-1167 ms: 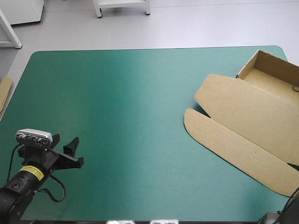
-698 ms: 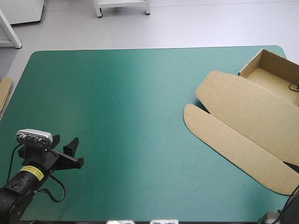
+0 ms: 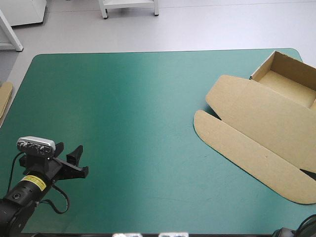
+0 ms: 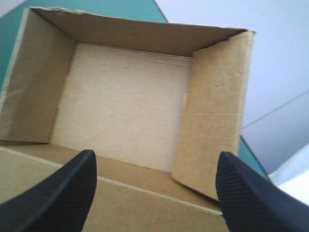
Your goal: Fold the box
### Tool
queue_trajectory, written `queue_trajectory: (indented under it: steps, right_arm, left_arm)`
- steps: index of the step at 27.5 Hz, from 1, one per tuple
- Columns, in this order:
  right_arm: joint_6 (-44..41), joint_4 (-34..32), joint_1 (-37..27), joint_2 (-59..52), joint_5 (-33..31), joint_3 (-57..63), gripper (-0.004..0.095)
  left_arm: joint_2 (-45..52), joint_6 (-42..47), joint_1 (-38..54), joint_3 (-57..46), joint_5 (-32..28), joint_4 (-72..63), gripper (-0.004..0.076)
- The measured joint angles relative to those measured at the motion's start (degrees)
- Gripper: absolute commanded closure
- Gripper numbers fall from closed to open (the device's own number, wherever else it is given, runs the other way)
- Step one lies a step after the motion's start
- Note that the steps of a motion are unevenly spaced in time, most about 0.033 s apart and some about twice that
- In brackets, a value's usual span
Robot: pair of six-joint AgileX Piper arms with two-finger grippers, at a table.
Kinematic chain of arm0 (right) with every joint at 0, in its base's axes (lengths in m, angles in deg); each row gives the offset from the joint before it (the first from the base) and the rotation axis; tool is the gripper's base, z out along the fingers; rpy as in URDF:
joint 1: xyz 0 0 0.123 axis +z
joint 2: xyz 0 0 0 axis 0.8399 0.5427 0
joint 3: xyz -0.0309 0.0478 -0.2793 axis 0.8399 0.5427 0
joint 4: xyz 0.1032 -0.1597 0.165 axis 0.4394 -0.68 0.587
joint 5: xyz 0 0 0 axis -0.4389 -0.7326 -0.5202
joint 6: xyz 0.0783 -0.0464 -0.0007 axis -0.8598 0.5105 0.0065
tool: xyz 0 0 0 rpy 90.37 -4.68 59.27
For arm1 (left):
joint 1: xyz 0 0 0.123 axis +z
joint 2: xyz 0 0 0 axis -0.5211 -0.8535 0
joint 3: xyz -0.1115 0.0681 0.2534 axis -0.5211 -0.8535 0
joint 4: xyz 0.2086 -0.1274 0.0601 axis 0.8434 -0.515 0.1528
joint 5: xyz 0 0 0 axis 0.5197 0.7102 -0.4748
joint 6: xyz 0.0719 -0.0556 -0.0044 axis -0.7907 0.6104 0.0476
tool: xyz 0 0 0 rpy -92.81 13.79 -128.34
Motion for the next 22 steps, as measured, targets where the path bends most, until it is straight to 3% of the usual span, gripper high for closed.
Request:
queue_trajectory:
  steps: [4,10,13,22]
  right_arm:
    - [2.80,6.25,7.62,-7.97,0.00,4.72,0.0306]
    - [6.15,7.17,23.49,-15.96,0.21,11.05,0.0414]
    - [7.21,5.82,32.95,-20.74,2.00,17.55,0.0422]
    - [6.58,4.41,51.49,-40.43,22.93,49.48,0.0422]
  left_arm:
    - [0.00,0.00,0.00,0.00,-0.63,0.00,0.0319]
    - [0.00,0.00,0.00,0.00,-0.91,0.00,0.0319]
    - [0.00,0.00,0.00,0.00,-0.91,-0.04,0.0319]
    - [0.00,0.00,0.00,0.00,-1.32,-0.10,0.0319]
